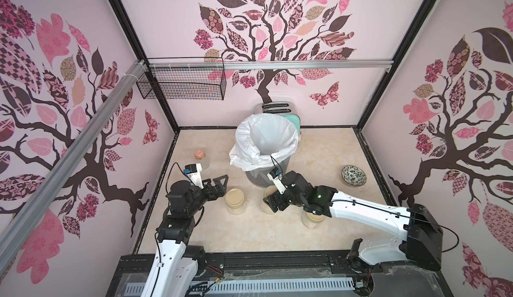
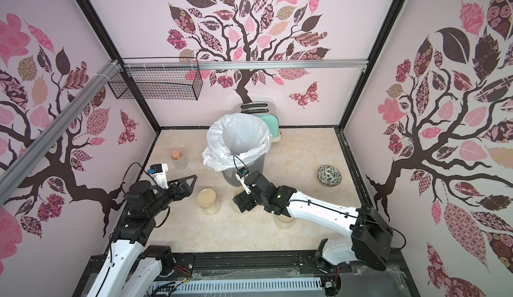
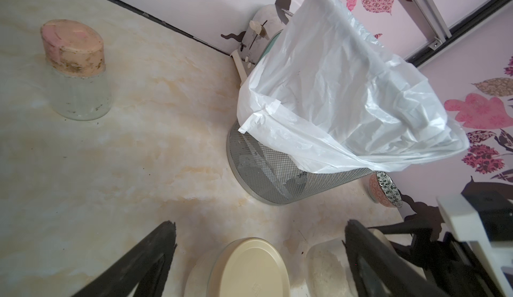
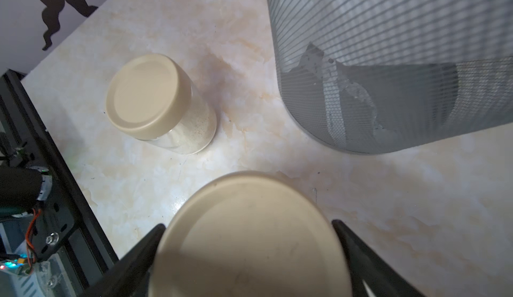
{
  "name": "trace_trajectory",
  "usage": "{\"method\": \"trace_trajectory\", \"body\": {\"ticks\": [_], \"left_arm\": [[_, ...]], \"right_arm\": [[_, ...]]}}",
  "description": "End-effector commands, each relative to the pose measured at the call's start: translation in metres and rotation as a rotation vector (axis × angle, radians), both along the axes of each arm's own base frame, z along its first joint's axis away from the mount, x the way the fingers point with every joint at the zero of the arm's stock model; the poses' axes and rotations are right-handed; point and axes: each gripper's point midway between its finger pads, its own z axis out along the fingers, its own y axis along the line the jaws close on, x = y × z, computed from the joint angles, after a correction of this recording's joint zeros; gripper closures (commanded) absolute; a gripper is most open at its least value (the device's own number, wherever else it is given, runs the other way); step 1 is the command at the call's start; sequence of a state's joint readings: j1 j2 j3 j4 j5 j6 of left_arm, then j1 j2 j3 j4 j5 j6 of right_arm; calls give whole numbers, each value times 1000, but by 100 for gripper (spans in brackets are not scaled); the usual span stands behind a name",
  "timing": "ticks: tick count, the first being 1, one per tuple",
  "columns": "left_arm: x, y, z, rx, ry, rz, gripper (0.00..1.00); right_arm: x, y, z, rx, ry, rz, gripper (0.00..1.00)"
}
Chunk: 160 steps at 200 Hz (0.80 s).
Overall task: Empty moldy rice from jars
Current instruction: Pick up the jar from the center of the board.
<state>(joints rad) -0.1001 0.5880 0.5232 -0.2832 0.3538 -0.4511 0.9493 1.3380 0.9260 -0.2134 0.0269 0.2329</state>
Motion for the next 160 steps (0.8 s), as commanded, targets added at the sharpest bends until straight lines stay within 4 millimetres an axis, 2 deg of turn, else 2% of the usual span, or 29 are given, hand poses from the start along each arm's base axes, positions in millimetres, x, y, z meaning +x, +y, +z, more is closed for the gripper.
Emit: {"method": "trace_trajectory", "body": {"ticks": [1, 59, 107, 160], "left_arm": [[-5, -20, 25, 51, -107, -105, 2], [-26, -80, 24, 163, -197, -369, 2], [-46, -121, 3, 328, -262, -554, 2], [-57, -156, -15, 339, -277, -692, 2]], "right_arm": [[-2, 5, 35, 115, -20, 10, 30], [4, -18, 60, 213, 11, -21, 32], [12, -40, 63, 254, 36, -54, 33], [8, -44, 72, 274, 48, -40, 34]]}}
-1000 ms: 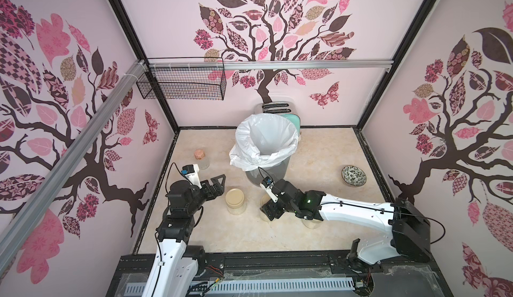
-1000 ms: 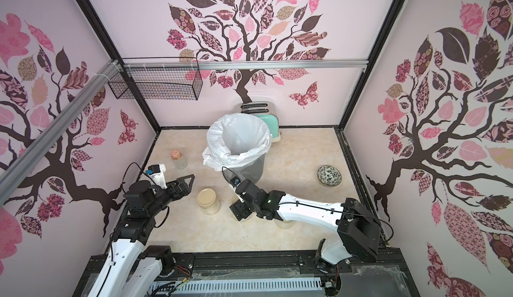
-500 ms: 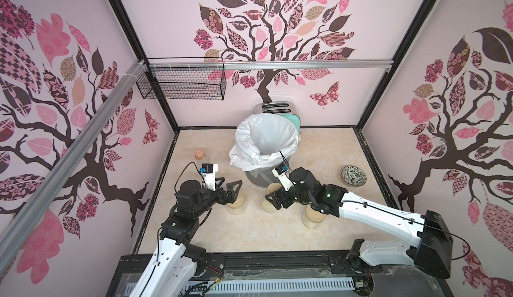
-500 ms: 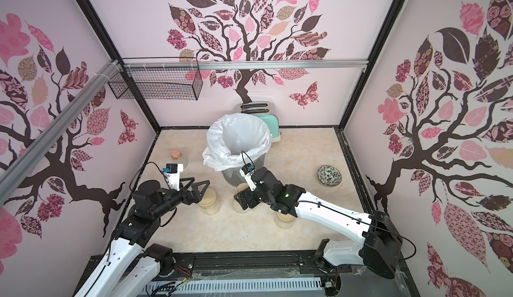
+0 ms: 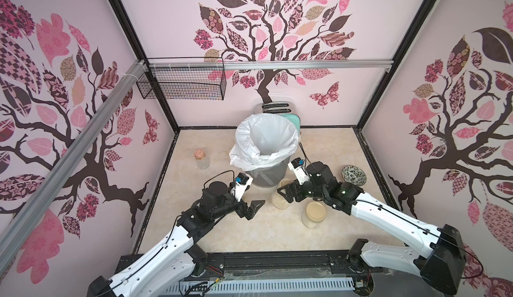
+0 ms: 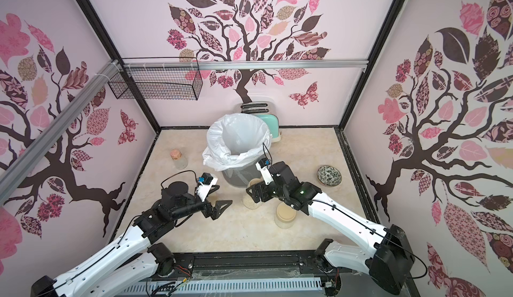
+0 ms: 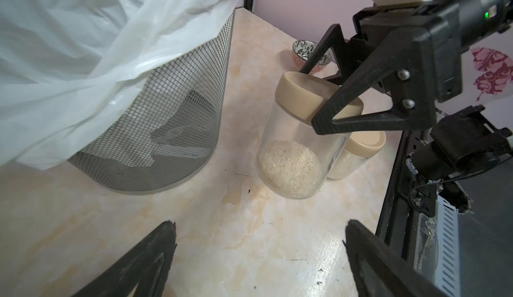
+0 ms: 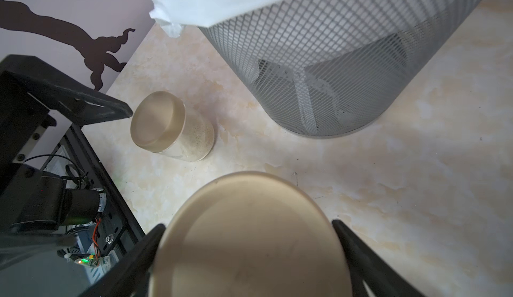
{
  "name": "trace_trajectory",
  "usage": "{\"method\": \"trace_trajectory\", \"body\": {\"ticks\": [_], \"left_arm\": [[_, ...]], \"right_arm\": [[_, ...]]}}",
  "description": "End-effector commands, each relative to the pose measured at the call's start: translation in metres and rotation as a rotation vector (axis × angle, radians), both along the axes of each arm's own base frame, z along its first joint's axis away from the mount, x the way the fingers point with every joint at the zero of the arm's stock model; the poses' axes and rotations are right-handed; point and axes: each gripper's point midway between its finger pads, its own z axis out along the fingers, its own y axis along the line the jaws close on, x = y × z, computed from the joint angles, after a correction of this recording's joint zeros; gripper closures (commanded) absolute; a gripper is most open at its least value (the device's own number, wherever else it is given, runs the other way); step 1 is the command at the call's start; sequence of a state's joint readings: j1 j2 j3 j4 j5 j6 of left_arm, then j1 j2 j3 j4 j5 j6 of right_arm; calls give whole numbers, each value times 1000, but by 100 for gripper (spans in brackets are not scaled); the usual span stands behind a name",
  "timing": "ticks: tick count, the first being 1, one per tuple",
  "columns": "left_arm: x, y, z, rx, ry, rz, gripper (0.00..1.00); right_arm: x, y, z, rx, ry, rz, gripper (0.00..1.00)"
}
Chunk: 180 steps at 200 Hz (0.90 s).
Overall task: Empty moldy rice from jars
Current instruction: Pick up the jar from the center of the board.
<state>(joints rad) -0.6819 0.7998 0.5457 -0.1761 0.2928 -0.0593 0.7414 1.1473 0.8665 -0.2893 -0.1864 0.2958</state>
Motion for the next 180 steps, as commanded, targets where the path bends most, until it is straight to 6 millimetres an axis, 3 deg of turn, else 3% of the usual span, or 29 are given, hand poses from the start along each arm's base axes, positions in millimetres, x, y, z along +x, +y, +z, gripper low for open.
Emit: {"method": "trace_trajectory", "body": {"ticks": [1, 110, 137, 180], "left_arm": [[0, -12, 9, -12, -87, -49, 2], [-22, -53, -12, -39, -99, -245, 2], [-22, -62, -25, -22, -68, -248, 2], [-10, -73, -24, -63, -94, -204, 2]], "right_arm": [[-1, 9, 43, 113, -63, 31, 34], [-5, 11, 53, 155, -58, 43, 37], [-5, 12, 52, 161, -52, 44, 38], [-6, 13, 56, 179, -50, 48, 38]]}}
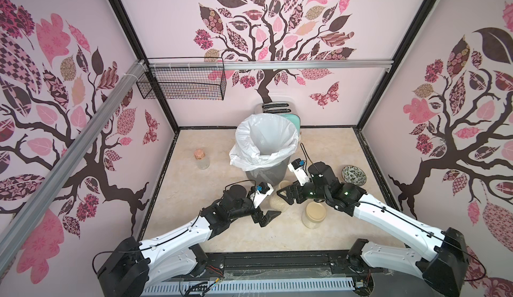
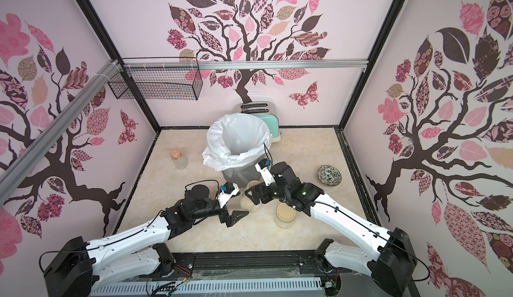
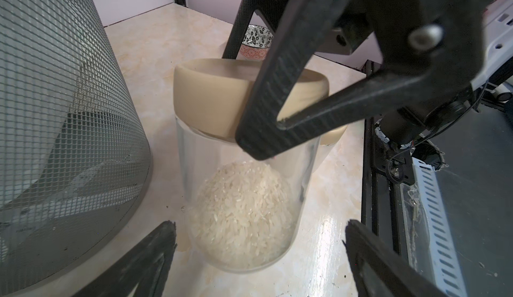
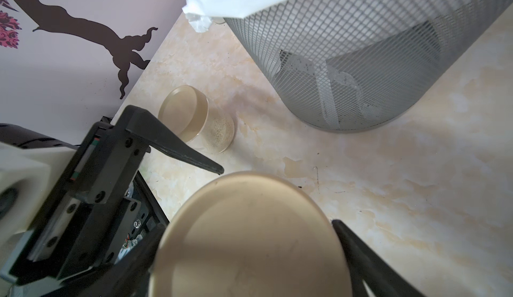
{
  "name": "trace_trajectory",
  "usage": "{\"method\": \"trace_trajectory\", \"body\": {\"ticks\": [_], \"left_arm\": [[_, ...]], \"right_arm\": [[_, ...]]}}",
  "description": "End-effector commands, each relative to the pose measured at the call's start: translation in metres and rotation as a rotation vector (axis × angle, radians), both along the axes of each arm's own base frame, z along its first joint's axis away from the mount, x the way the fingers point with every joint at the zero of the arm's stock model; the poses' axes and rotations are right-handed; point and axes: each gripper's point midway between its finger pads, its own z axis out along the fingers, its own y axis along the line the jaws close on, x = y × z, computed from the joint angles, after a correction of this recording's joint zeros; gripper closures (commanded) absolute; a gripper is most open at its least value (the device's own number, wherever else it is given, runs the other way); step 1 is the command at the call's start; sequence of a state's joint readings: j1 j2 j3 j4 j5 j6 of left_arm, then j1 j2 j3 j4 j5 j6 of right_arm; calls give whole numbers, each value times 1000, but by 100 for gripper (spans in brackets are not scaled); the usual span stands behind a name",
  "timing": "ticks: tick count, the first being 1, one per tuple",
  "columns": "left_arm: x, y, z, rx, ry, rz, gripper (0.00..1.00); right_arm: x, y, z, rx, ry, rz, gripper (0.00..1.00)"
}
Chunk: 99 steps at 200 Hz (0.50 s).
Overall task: Empty moldy rice from jars
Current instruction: Pick up the jar from the center of the board.
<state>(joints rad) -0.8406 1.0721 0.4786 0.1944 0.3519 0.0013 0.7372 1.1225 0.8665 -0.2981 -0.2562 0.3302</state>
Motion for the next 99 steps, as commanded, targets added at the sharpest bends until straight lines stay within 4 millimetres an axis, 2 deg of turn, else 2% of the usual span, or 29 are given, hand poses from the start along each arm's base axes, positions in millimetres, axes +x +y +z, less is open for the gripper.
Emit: {"method": "trace_trajectory", "body": {"ticks": [1, 99], "left_arm": [[8, -6, 9, -55, -32, 31, 2], [19, -29, 5, -115, -6, 24, 2]], "right_arm": [[5, 9, 48, 123, -88, 13, 38], [0, 12, 57, 171, -81, 26, 40]]}}
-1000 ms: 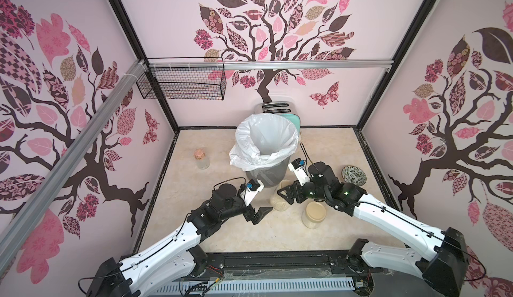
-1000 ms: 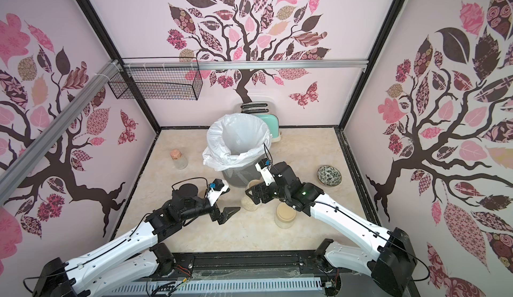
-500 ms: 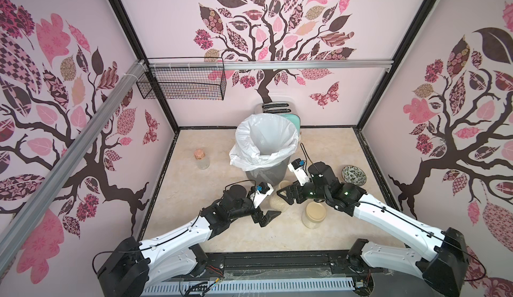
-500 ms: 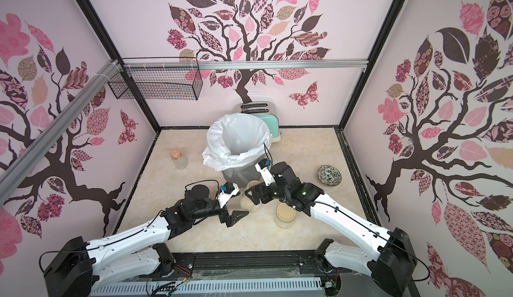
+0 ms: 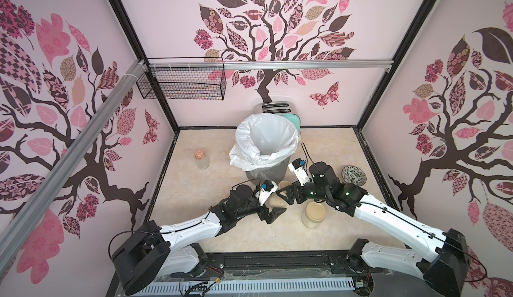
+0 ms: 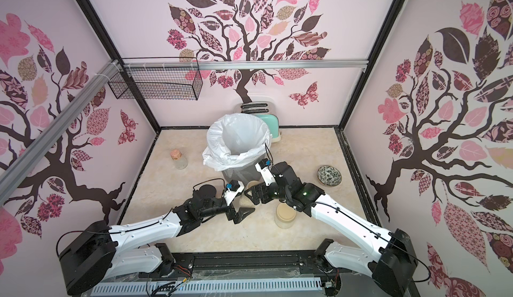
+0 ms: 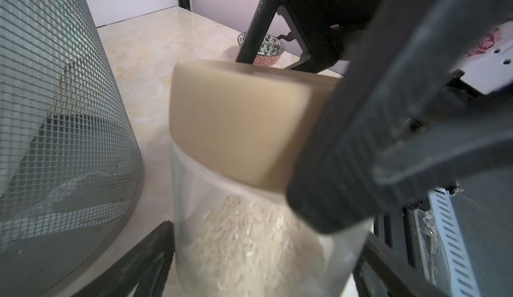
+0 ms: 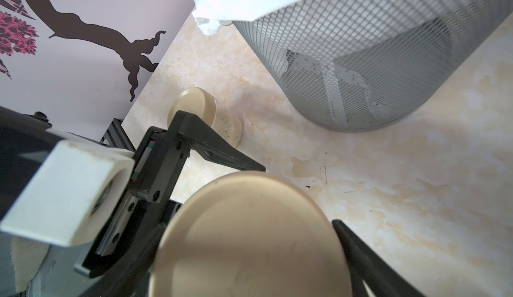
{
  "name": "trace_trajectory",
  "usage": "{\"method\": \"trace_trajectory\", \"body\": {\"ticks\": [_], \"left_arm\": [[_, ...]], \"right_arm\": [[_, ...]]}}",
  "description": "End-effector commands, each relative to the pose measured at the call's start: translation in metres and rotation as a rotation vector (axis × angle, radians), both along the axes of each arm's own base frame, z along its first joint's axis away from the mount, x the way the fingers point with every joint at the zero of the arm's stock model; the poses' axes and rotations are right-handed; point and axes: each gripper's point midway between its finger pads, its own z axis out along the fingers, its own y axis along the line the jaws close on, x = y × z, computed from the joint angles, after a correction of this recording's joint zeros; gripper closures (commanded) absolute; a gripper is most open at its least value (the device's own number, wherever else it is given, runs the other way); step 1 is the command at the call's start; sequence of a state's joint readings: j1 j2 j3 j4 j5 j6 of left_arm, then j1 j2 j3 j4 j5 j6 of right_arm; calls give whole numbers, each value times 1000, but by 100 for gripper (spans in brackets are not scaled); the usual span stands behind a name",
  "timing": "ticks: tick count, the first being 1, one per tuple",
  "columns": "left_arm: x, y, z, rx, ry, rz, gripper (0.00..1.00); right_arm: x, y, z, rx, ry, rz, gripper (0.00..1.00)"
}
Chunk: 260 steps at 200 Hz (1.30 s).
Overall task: Empty moldy rice from jars
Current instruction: Pick up the jar from the center of the board.
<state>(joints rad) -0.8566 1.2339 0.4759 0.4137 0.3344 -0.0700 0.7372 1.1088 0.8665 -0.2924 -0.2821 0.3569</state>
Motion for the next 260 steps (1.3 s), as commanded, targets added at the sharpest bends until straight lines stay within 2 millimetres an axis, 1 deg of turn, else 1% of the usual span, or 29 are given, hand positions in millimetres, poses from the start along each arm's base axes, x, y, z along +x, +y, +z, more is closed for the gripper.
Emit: {"method": "trace_trajectory", "body": {"ticks": [1, 4, 55, 99, 136, 152, 187, 207, 239, 260], "left_arm": [[4, -7, 13, -53, -28, 0, 2], [3, -8, 10, -47, -23, -4, 2], [6, -12, 6, -58, -22, 5, 2], [13, -9, 10, -66, -51, 45, 2], [13, -8, 10, -63, -65, 50, 2], [13, -8, 10, -63, -66, 52, 4], [15, -6, 10, -58, -72, 63, 13], [15, -3, 10, -51, -79, 71, 17], [17, 4, 11, -47, -91, 107, 21], [14, 7, 11, -40, -89, 106, 22]], "right_arm": [[4, 10, 51, 136, -95, 19, 40], [4, 10, 52, 139, -95, 19, 40], [-1, 14, 56, 185, -78, 35, 40], [-5, 19, 58, 240, -46, 60, 40], [-9, 20, 53, 244, -24, 73, 41], [-10, 20, 51, 244, -16, 80, 41], [-12, 22, 48, 245, 0, 95, 41], [-12, 21, 46, 232, -1, 91, 41], [-12, 20, 41, 211, 4, 93, 36], [-12, 19, 39, 202, 6, 92, 25]]}}
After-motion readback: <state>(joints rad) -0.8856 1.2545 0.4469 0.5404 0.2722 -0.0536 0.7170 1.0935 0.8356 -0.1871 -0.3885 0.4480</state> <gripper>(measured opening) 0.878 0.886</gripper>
